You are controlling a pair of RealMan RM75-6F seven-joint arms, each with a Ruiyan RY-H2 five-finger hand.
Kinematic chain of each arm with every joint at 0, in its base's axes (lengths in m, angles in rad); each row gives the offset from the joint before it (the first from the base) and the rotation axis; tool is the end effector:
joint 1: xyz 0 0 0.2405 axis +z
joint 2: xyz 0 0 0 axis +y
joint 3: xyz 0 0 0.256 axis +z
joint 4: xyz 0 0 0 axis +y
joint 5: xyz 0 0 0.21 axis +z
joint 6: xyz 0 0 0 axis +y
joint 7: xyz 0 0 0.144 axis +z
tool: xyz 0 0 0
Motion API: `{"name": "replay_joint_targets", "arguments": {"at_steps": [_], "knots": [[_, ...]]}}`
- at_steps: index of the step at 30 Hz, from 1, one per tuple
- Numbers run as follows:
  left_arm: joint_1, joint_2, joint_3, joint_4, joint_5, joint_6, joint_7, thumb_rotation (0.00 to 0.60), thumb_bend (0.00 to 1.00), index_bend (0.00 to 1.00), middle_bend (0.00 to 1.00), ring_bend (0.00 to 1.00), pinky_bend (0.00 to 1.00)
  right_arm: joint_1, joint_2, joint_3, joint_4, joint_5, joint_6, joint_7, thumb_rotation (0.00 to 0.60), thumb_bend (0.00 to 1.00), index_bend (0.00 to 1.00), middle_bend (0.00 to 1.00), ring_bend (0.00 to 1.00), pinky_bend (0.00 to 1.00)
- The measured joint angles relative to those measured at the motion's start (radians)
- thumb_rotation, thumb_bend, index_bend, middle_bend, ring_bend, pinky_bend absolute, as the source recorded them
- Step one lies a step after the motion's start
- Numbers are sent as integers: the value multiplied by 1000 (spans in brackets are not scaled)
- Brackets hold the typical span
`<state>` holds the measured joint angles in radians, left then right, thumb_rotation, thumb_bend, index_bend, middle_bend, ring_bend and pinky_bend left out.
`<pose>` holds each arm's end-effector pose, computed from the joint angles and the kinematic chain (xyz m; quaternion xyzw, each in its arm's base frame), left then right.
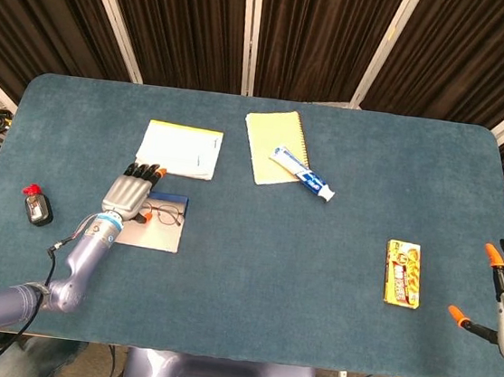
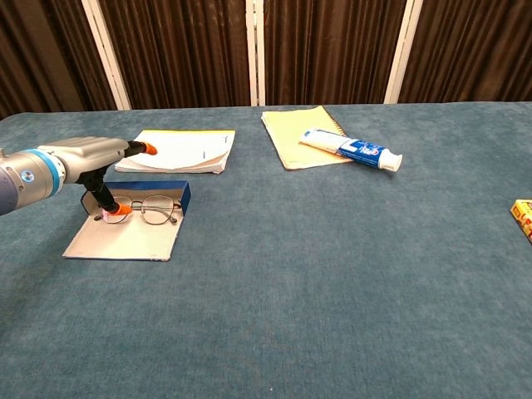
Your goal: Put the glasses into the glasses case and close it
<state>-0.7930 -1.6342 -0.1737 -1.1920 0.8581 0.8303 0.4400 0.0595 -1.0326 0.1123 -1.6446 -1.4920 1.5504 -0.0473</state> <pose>-0.2049 0.3849 -0.0284 -0.7249 -0.4109 -0.2588 0.4886 -0.3059 -0.1850 0.2014 0.5798 -0.3275 0.3908 0.6355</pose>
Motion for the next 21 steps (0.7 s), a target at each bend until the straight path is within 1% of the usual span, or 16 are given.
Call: {"name": "replay_joint_targets", "arguments": {"at_steps": [12,17,21], "knots": [[-32,-68,-18,114,11,-3,-3,600,294,0,0,0,0,1,-2,-1,1,3,-3,-6,600,0,0,0,0,0],[-45,-96,-35,171,11,-8,-14,600,297,0,0,0,0,1,-3,0,2,7,-6,-9,600,0,0,0,0,0],[-45,-100,-40,180,27,-10,-41,600,297,0,0,0,0,2,-5,0,4,10,-10,-10,600,0,0,0,0,0]]}}
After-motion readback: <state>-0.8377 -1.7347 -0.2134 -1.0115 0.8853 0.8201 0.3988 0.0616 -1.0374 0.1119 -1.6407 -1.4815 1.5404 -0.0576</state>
